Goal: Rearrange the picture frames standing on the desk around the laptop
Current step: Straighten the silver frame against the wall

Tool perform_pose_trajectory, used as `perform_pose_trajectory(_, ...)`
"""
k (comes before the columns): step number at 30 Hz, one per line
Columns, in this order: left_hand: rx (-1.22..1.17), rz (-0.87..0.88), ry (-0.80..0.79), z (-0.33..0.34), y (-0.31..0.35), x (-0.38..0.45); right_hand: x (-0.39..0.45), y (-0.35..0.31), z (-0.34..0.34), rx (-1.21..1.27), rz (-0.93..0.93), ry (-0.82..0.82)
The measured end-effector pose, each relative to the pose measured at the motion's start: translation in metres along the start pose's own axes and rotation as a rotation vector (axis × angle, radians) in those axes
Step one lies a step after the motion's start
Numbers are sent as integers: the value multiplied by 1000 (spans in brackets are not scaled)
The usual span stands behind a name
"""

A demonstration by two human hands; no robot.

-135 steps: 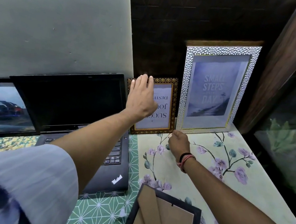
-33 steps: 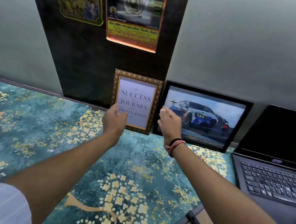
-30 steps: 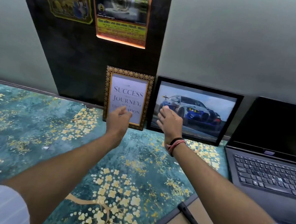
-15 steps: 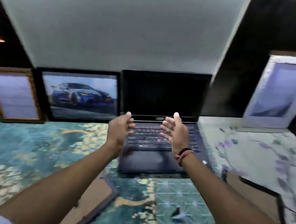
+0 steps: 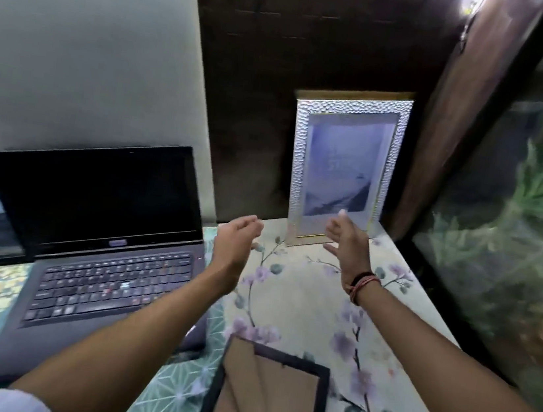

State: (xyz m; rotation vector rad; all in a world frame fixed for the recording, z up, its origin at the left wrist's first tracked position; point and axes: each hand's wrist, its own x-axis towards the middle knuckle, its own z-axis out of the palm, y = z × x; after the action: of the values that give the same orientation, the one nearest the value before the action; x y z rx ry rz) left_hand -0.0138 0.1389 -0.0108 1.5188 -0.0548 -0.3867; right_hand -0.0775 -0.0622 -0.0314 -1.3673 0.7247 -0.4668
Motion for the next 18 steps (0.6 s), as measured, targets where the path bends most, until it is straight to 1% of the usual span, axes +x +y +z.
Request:
perform_pose_trajectory(4,44,14,11,47,-6,37,80,1,-50,-94,-61,91)
perform_pose_trajectory(7,110,-3,-45,73,-14,61,114,-7,-72,-102,-91,181)
perform_pose_trajectory(8,139,11,-79,79,-18,65,126,-7,-78,-128,-65,175)
perform_pose_trajectory(10,174,30,-125,91,-27,75,143,-3,-85,-177,-5,103)
perform_pose_trajectory(14,180,32,-88,99,-31,76,154,15,-84,-218,1,71)
perform_pose_trajectory(16,174,28,-76,97,-32,78,153,20,-82,-204,-23,80)
perform_pose_trajectory(18,160,28,-75,90,-33,80,152,26,-76,-166,-32,52)
